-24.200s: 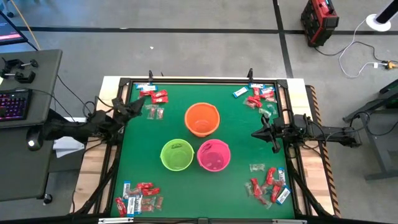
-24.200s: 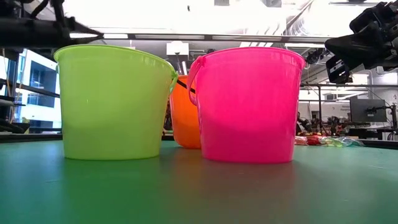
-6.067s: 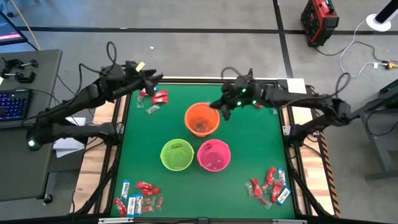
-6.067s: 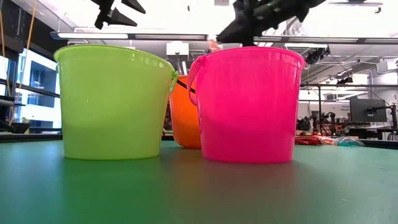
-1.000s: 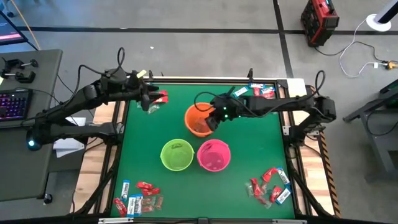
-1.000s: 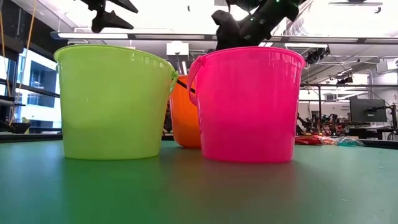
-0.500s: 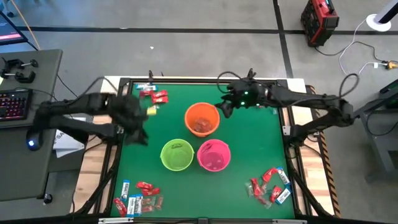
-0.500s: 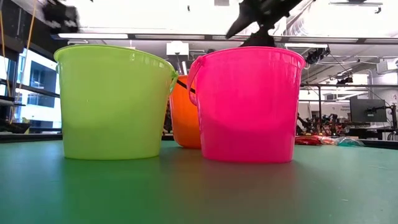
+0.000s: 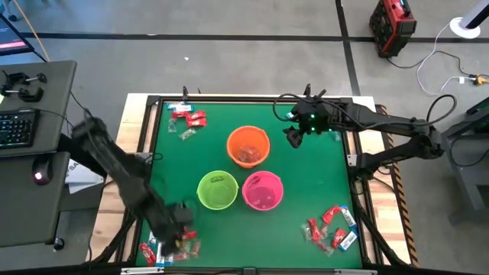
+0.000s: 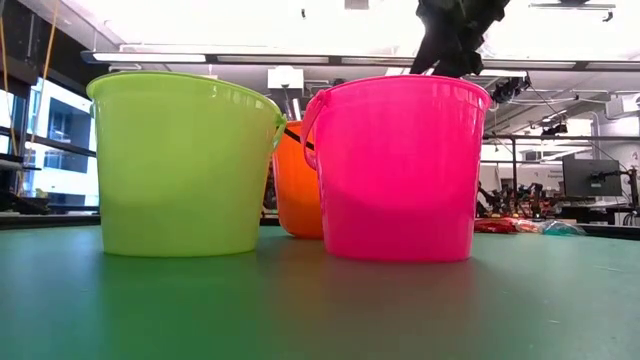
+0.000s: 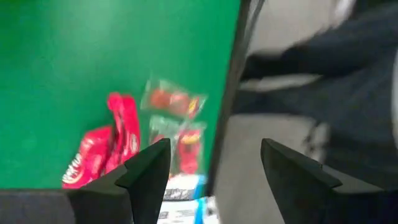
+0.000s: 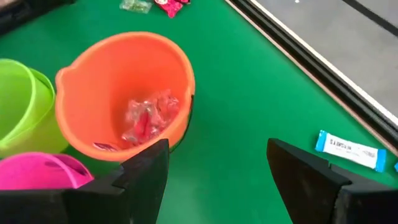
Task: Sort candy by brand, put in halloween buckets
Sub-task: Put the orange gummy into the orange bucket
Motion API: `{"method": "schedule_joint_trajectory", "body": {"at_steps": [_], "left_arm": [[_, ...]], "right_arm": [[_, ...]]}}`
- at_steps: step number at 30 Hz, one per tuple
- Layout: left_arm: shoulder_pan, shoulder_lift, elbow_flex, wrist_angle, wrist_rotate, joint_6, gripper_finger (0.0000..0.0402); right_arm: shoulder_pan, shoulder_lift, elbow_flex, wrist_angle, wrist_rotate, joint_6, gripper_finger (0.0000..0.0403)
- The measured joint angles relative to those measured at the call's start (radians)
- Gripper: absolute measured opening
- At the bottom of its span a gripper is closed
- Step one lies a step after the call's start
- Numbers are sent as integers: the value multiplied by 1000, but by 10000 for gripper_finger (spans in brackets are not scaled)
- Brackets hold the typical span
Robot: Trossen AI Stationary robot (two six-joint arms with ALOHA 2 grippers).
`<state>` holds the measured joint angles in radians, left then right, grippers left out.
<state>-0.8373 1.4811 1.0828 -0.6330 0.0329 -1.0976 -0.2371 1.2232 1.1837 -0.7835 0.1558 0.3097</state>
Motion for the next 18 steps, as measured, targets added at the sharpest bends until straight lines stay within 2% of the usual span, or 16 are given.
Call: {"method": "schedule_joint_trajectory", "body": {"at_steps": [5,8,13,18], "left_arm": [[-41,264,153,-12,2,210,241],[-41,366,230,-92,-47,316,241],[-36,422,258,-183,-137,367,241],[-37,425,244,-115,-144,396,241]], "right_arm": [[0,0,-2,1,1,-23,264],[0,0,-2,1,6,-23,264],[0,0,-2,1,6,0,264],[0,0,-2,1,8,3,264]]}}
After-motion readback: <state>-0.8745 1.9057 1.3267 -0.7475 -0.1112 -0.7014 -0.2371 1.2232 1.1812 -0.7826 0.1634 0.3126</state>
